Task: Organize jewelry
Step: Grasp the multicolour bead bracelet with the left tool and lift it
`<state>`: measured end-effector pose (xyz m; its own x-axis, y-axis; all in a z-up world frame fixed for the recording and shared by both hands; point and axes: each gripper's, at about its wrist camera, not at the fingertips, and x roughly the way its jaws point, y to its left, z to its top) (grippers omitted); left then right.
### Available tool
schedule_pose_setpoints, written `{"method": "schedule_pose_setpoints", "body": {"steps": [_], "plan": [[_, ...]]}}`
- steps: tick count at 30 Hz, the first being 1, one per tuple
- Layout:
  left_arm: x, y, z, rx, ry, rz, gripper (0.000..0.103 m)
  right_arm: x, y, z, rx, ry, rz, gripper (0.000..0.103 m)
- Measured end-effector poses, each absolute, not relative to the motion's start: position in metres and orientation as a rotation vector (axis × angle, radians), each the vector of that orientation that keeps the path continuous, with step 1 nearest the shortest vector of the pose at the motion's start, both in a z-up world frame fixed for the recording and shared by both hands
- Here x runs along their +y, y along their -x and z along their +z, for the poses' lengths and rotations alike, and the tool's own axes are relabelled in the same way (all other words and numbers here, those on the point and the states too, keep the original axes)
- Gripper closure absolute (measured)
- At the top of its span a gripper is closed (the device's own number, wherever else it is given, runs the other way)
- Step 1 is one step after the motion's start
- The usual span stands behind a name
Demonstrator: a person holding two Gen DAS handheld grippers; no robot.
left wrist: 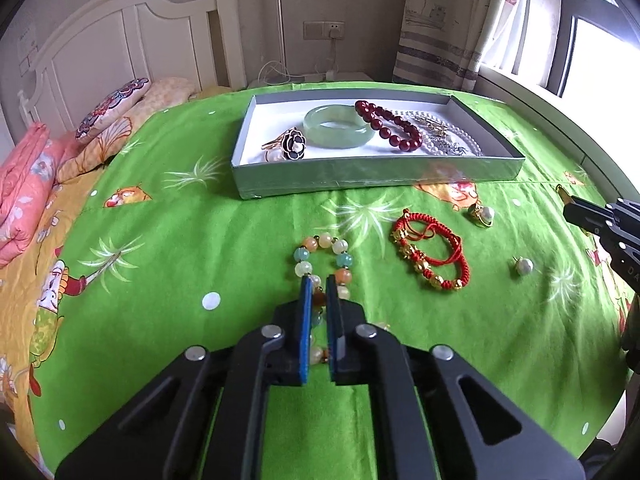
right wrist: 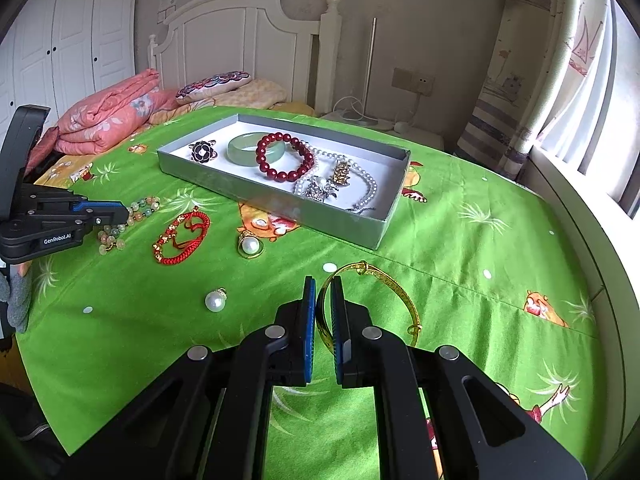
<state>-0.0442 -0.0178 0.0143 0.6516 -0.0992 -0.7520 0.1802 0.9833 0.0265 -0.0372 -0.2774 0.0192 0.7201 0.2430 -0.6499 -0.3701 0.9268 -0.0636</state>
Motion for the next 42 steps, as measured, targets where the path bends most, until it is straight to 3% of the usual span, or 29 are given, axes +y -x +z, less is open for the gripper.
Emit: {"method": "schedule_pose_setpoints", "body": {"steps": [8, 12, 13, 15, 16, 17, 18, 19, 20, 22, 42], "plan": [[-0.008, 0.048, 0.012, 0.872, -0.057, -0.177, 0.095, -0.279, 0.037, 0.02, 0.685, 0.187, 0.339, 0.095], [-0.01, 0.049, 0.006, 0.895, -0.083, -0.183, 0.084, -0.279, 0.037, 0.02, 0.685, 0.187, 0.339, 0.095], [-0.011, 0.048, 0.005, 0.897, -0.093, -0.18, 0.079, -0.279, 0.037, 0.02, 0.685, 0.187, 0.339, 0.095], [-0.016, 0.045, 0.003, 0.903, -0.117, -0.168, 0.055, -0.279, 0.037, 0.02, 0.683, 0.187, 0.339, 0.095], [-0.015, 0.042, 0.002, 0.912, -0.115, -0.143, 0.039, -0.279, 0.037, 0.02, 0.684, 0.188, 0.339, 0.095], [-0.011, 0.038, 0.001, 0.921, -0.09, -0.138, 0.038, -0.279, 0.037, 0.02, 0.683, 0.188, 0.338, 0.095], [-0.009, 0.037, 0.001, 0.92, -0.087, -0.14, 0.04, -0.279, 0.037, 0.02, 0.683, 0.187, 0.339, 0.095], [-0.01, 0.037, 0.002, 0.916, -0.099, -0.139, 0.05, -0.279, 0.037, 0.02, 0.682, 0.186, 0.34, 0.095], [-0.011, 0.039, 0.003, 0.907, -0.111, -0.158, 0.077, -0.279, 0.037, 0.02, 0.683, 0.185, 0.341, 0.095], [-0.013, 0.042, 0.004, 0.904, -0.141, -0.166, 0.094, -0.279, 0.037, 0.019, 0.684, 0.181, 0.341, 0.095], [-0.024, 0.072, 0.062, 0.71, -0.249, -0.092, 0.094, -0.266, 0.052, 0.034, 0.627, 0.172, 0.39, 0.095]]}}
